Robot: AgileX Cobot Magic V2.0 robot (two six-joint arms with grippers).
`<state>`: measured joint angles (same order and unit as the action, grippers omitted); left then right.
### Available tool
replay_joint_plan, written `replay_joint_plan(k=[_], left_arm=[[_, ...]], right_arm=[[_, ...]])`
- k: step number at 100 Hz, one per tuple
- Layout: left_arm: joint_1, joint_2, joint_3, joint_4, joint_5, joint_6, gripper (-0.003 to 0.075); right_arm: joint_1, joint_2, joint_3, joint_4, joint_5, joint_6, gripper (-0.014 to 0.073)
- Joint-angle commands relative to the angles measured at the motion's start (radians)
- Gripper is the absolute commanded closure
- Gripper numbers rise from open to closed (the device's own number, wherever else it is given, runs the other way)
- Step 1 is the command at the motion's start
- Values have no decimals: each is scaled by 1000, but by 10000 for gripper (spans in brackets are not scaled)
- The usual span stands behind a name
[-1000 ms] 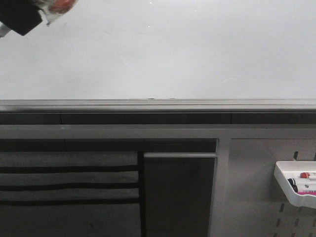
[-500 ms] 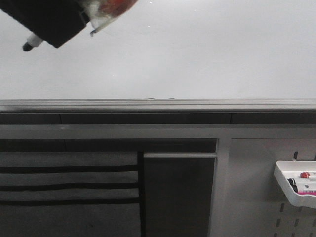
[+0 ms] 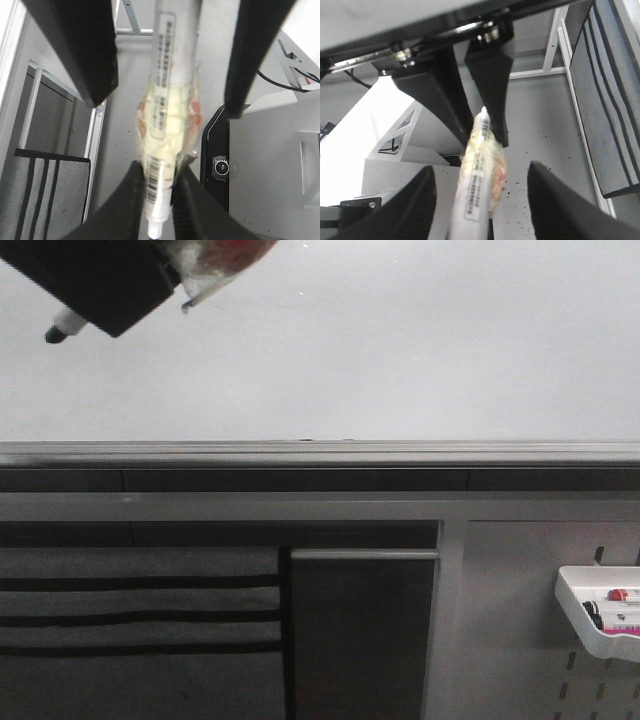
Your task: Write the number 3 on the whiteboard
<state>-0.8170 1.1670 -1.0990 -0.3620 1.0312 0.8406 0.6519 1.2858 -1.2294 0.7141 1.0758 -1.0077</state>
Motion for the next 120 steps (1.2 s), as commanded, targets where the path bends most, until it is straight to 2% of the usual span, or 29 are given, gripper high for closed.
replay_joint_plan(k=[1, 19, 59, 78, 87, 107, 120], left_arm=[[-9, -24, -34, -31, -35, 2, 738], [-9, -24, -34, -31, -35, -4, 738], [-9, -24, -34, -31, -45, -163, 738], [-9, -24, -34, -31, -45, -185, 738], [-9, -24, -34, -31, -45, -185, 738], [-9, -24, -34, -31, -45, -185, 738], [-9, -24, -34, -31, -47, -185, 738]], right_arm=[[0, -20, -37, 36, -26, 12, 246], [0, -20, -37, 33, -23, 14, 246], [0, -20, -37, 31, -36, 14, 246], [0, -20, -37, 31, -43, 14, 248], [0, -20, -37, 31, -44, 14, 297], [0, -20, -37, 31, -44, 14, 487], [0, -20, -37, 31, -44, 14, 571]])
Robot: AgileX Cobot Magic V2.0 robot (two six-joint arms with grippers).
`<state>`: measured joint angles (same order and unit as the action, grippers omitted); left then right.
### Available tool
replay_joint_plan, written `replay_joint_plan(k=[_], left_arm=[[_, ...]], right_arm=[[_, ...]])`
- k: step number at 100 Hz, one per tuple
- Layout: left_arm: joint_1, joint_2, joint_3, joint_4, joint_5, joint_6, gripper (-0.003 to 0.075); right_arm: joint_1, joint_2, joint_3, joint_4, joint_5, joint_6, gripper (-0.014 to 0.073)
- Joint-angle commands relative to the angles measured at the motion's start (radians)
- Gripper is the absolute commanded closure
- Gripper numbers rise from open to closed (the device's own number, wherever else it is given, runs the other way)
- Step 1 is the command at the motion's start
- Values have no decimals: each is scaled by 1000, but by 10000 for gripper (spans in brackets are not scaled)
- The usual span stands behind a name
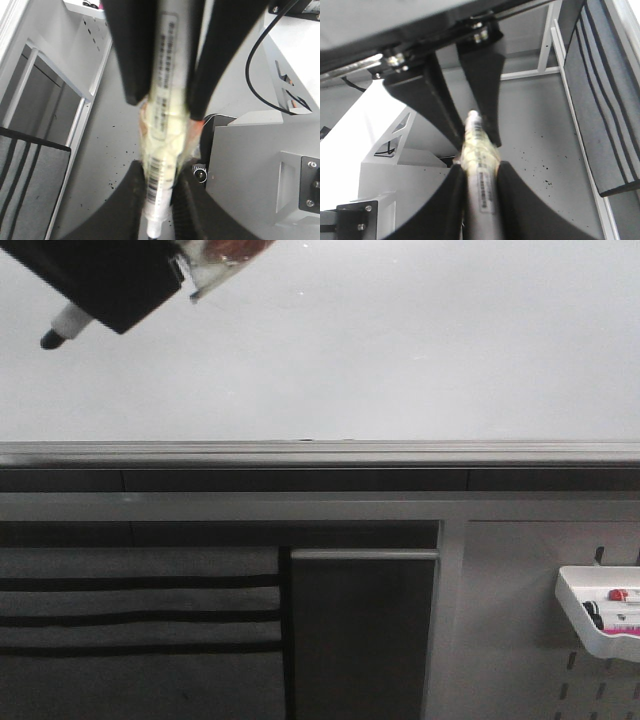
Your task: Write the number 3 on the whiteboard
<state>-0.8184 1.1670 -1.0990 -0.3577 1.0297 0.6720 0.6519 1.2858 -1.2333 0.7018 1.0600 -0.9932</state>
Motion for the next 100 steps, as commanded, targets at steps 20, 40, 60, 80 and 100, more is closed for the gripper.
replay_joint_plan(k=[20, 40, 60, 80, 100], left_arm=[[-8, -17, -34, -35, -45, -16, 738], [-8, -17, -34, -35, -43, -16, 729], [-8, -17, -34, -35, -43, -16, 533], [-8, -17, -50, -12, -48, -16, 348], [-4, -41, -73, 80, -49, -55, 350]], right_arm=[[0, -20, -33, 44, -28, -1, 643], [0, -20, -33, 44, -26, -1, 642], [0, -20, -33, 44, -25, -1, 642], [-2, -20, -33, -11, -29, -1, 642], [-2, -64, -34, -172, -67, 136, 642]])
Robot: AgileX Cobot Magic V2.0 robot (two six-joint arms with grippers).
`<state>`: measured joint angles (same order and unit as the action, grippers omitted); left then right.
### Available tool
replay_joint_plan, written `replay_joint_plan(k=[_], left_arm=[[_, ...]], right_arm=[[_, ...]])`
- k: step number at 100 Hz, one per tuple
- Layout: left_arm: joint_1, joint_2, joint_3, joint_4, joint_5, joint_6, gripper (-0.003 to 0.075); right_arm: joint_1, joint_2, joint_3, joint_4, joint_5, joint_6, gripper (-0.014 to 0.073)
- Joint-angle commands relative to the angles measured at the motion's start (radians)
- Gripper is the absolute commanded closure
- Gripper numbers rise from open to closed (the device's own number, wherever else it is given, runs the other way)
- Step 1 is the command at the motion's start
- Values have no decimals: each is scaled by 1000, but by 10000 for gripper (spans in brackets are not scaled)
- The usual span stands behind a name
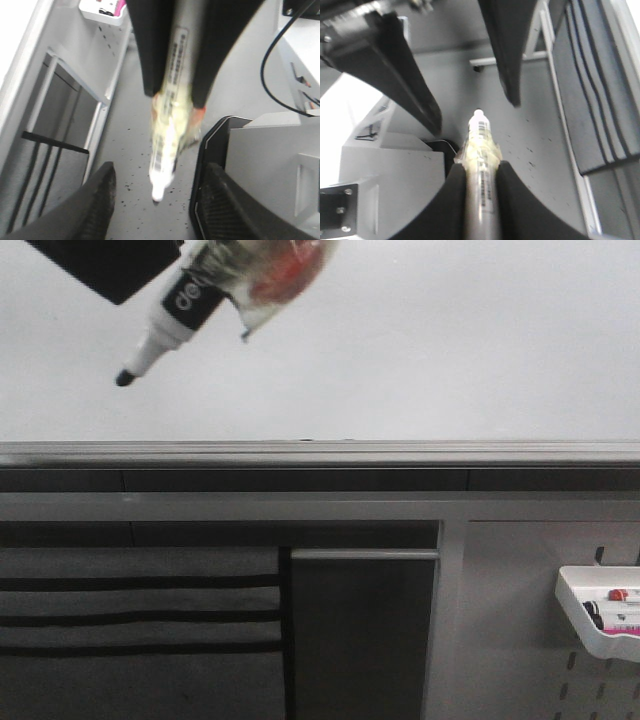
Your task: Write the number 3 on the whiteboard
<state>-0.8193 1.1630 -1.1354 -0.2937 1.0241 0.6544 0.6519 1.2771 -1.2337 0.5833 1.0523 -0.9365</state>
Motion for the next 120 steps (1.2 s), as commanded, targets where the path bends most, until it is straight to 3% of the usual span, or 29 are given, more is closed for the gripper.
replay_joint_plan(k=[1, 19, 32, 55, 65, 75, 92, 108, 120], left_arm=[[-3, -40, -37, 22, -43, -46, 350], [73, -114, -37, 90, -43, -182, 350], [177, -192, 8, 86, -65, -217, 350], [360, -396, 258, 71, -290, -315, 350], [388, -461, 348, 69, -383, -315, 350], [391, -490, 396, 69, -432, -315, 350], [391, -494, 404, 69, -429, -315, 350], [391, -494, 404, 69, -431, -315, 350], [391, -494, 404, 69, -431, -315, 350]], right_arm=[[-2, -58, -34, -63, -59, 90, 642], [-75, -150, -27, -246, -72, 349, 642], [-204, -237, 51, -246, -119, 408, 642], [-394, -428, 310, -178, -356, 467, 642], [-404, -501, 415, -155, -465, 467, 642], [-404, -530, 460, -154, -486, 467, 642], [-404, -530, 468, -134, -491, 467, 642], [-404, -496, 468, 6, -541, 467, 642], [-404, -435, 452, 19, -537, 467, 642]])
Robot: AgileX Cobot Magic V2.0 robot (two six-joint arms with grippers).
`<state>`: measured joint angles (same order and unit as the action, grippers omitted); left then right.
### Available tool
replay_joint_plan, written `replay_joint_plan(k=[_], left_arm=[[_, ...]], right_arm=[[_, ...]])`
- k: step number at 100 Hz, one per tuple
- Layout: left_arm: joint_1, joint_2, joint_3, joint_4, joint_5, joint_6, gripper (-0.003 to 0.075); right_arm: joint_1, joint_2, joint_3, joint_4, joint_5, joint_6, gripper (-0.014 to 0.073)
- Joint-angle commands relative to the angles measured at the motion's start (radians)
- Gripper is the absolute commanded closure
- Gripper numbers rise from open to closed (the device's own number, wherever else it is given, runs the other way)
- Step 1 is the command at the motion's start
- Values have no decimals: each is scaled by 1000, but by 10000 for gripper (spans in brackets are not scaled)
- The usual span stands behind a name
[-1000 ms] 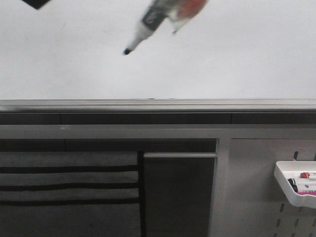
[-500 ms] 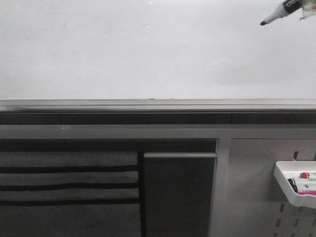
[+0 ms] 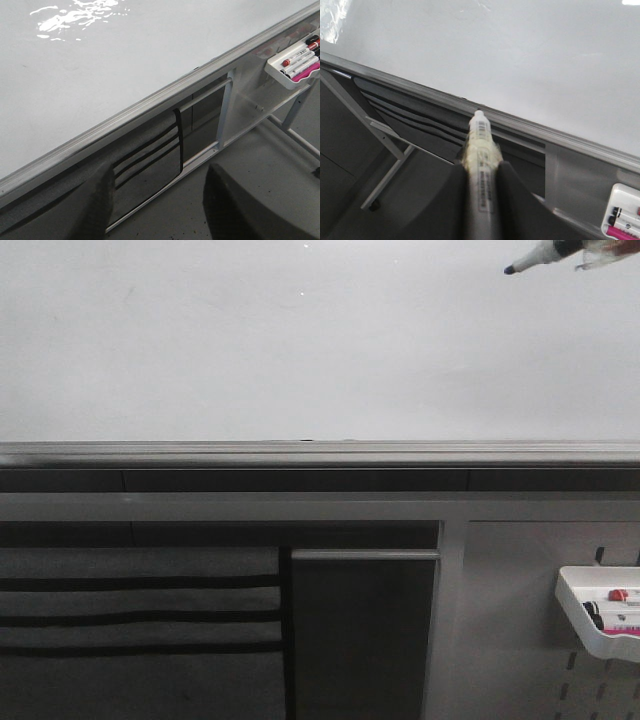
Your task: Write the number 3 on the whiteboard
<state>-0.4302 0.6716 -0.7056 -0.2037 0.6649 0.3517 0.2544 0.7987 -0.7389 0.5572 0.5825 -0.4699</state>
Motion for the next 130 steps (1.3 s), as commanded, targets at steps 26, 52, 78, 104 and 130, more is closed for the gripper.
replay_joint_plan(k=[26, 52, 78, 104, 130], left_arm=[[1, -3, -26, -21, -71, -12, 350], [1, -3, -26, -21, -71, -12, 350], [1, -3, -26, -21, -71, -12, 350], [1, -3, -26, -21, -71, -12, 350], [1, -3, -26, -21, -71, -12, 350]], right_arm=[[8, 228, -184, 47, 20, -14, 642], [83, 358, -299, 47, -35, -73, 642], [86, 451, -310, 47, -207, -73, 642], [131, 544, -311, 50, -327, -73, 642], [126, 602, -313, 5, -426, -73, 642]])
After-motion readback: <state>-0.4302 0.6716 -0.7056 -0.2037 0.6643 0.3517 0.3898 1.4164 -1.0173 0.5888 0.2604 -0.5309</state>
